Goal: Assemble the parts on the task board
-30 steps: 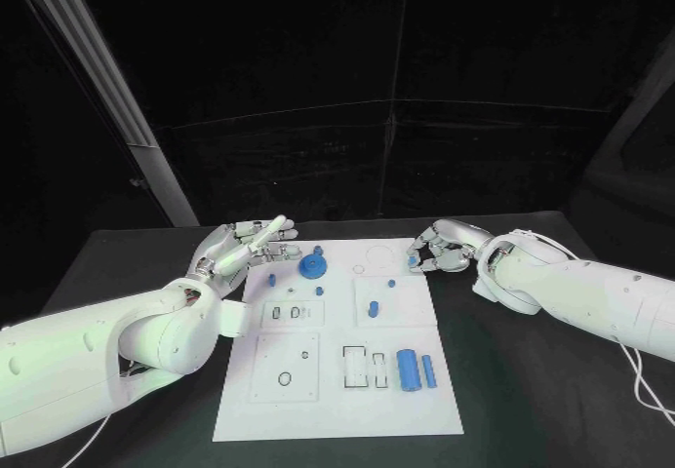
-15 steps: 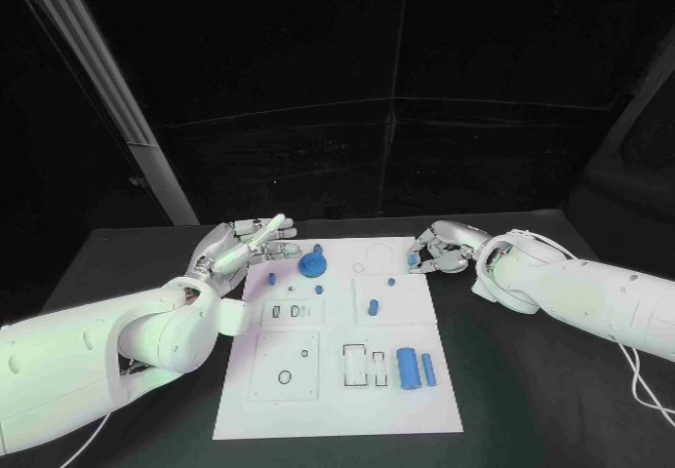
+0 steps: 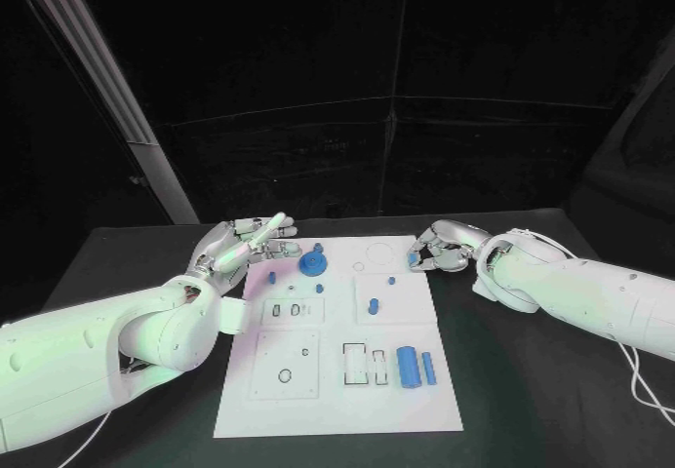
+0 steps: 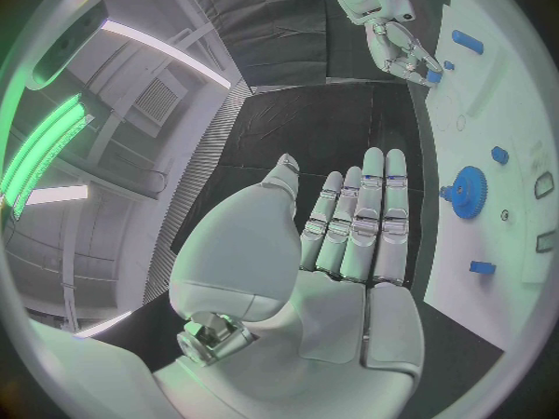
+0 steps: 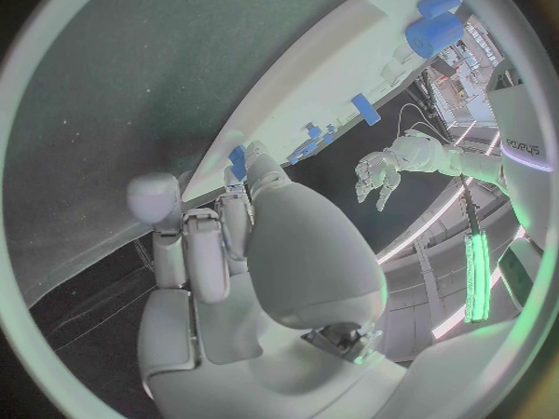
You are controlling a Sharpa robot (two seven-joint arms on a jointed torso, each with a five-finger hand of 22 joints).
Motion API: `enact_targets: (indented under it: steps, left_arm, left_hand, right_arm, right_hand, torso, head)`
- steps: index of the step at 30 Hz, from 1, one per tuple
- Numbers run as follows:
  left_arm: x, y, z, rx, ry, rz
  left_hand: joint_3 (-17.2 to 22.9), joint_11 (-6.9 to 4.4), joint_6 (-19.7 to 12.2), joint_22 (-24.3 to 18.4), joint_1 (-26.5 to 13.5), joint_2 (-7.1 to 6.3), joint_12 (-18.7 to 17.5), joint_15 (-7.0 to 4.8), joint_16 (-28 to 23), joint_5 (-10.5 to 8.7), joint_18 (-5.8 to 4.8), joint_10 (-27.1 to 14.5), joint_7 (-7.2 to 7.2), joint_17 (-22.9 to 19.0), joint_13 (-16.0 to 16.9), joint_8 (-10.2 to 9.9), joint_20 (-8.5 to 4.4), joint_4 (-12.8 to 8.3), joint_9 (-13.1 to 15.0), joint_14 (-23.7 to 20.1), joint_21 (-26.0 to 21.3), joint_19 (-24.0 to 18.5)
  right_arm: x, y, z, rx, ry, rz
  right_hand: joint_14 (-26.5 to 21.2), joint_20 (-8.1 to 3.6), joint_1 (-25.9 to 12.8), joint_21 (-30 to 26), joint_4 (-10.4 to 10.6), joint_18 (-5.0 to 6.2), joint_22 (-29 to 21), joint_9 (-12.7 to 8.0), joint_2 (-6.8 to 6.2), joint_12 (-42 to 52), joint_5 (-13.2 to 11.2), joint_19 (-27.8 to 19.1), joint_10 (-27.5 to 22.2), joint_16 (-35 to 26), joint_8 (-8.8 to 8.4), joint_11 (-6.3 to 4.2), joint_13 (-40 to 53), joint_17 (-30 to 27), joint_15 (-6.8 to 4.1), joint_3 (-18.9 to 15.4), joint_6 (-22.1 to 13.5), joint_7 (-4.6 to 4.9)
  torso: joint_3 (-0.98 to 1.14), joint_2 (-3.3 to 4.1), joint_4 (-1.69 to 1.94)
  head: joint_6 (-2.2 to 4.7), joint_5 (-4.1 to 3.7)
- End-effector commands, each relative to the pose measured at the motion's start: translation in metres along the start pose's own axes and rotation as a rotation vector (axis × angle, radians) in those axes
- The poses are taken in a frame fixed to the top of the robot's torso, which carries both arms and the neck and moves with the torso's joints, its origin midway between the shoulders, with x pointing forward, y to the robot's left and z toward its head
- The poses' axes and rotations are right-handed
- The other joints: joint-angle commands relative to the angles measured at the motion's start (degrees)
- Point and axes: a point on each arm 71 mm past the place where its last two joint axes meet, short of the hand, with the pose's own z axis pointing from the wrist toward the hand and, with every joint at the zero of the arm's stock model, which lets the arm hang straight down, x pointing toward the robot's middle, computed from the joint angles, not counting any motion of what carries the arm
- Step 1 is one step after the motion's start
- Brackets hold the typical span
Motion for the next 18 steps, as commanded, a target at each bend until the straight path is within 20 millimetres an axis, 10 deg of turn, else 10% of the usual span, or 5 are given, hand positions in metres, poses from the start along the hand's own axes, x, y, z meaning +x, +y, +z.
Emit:
enact_targets:
  steps: [1, 18]
  left_arm:
    - [0.002, -0.001, 0.000, 0.007, 0.014, -0.004]
    - [0.000, -0.002, -0.002, 0.008, 0.008, -0.002]
  left_hand:
    - [-0.1, -0.16, 0.4, -0.1, 0.4, 0.26, -0.3, -0.15, -0.3, 0.09, 0.80, 0.3, 0.06, 0.0, 0.0, -0.3, -0.01, -0.3, 0.0, 0.4, -0.4, 0.5]
    - [-0.2, -0.20, 0.5, -0.1, 0.5, 0.38, -0.4, -0.17, -0.4, 0.09, 0.80, 0.5, -0.01, 0.1, 0.0, -0.3, -0.02, -0.4, 0.0, 0.5, -0.4, 0.5]
  right_arm:
    - [-0.003, 0.002, 0.001, -0.016, -0.034, -0.010]
    - [-0.009, 0.050, -0.005, -0.039, -0.145, 0.032]
  right_hand:
    - [5.4, -0.57, 0.4, 0.6, -0.3, -0.40, 0.4, 0.2, 1.80, 0.5, -0.5, 0.1, 1.2, 0.3, 0.61, -1.65, -5.8, 12.0, -0.58, 1.3, 1.2, -0.42]
    - [5.5, -1.08, -1.4, 0.8, -0.5, -0.48, 0.8, 0.3, 1.32, 0.8, 0.6, 0.3, 1.6, 0.4, 0.96, -2.21, -5.5, 12.2, -1.08, 3.7, 2.8, -1.08]
  torso:
    - [-0.04, -0.04, 0.00]
    - [-0.23, -0.21, 0.04]
  head:
    - [0.06, -0.08]
    - [0.30, 0.03]
